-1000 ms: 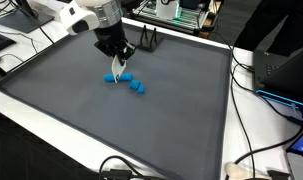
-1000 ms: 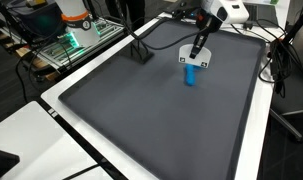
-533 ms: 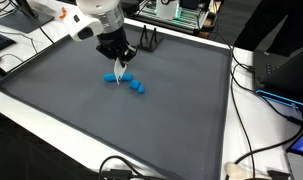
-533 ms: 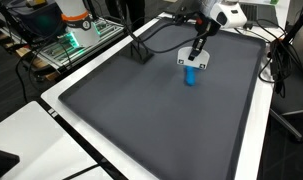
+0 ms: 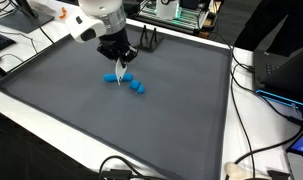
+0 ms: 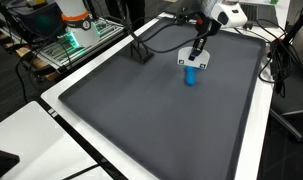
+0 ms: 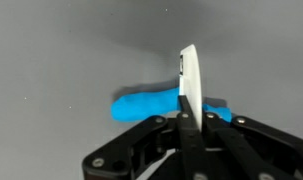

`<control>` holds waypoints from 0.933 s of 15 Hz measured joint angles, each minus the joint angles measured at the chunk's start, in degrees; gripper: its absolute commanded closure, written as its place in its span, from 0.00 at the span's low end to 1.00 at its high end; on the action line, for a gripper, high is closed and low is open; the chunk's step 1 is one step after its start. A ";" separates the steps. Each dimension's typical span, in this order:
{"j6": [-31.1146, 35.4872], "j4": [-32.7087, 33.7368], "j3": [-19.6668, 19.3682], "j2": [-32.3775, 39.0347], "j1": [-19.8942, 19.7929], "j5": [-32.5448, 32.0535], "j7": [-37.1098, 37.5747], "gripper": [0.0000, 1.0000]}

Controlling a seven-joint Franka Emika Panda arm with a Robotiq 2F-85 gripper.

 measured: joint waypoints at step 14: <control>0.78 1.25 0.19 2.12 1.13 -2.95 -0.03 0.99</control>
